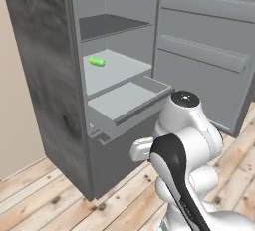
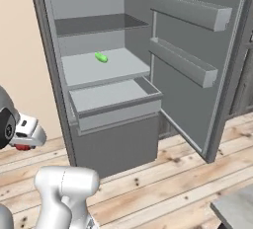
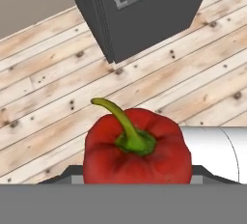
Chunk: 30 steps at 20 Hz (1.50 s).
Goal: Place the bell pepper and potato inside the fridge drawer. Close the drawer after placing the vegetables.
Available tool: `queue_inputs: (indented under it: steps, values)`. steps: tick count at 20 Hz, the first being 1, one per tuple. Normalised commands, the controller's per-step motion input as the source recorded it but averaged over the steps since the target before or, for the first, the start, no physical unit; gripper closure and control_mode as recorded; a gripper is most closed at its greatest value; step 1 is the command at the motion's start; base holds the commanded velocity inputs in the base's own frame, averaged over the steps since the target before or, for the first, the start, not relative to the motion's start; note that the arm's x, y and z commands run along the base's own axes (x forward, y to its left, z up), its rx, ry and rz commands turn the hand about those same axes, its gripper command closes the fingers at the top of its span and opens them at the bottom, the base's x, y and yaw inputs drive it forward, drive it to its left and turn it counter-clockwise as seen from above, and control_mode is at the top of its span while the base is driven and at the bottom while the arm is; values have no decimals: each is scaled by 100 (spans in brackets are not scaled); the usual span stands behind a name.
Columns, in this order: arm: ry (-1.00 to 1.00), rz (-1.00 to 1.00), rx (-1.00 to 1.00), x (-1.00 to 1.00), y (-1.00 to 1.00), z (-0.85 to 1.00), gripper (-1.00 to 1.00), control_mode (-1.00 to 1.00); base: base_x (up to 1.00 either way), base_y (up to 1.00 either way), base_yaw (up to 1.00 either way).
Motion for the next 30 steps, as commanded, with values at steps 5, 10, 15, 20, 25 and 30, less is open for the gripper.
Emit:
queue_inputs:
  steps: [5, 10, 15, 20, 25, 30]
  values:
    - [0, 0, 0, 0, 0, 0, 100, 100, 100, -24, 0]
    - [0, 0, 0, 0, 0, 0, 100, 100, 100, -22, 0]
    - [0, 0, 0, 0, 0, 0, 100, 100, 55, -21, 1]
    - [15, 2, 0, 54, -12, -6, 100, -100, 0, 0, 0]
    - [27, 0, 0, 100, 11, -13, 100, -100, 0, 0, 0]
    - [16, 1, 0, 99, 1, -43, 100, -100, 0, 0, 0]
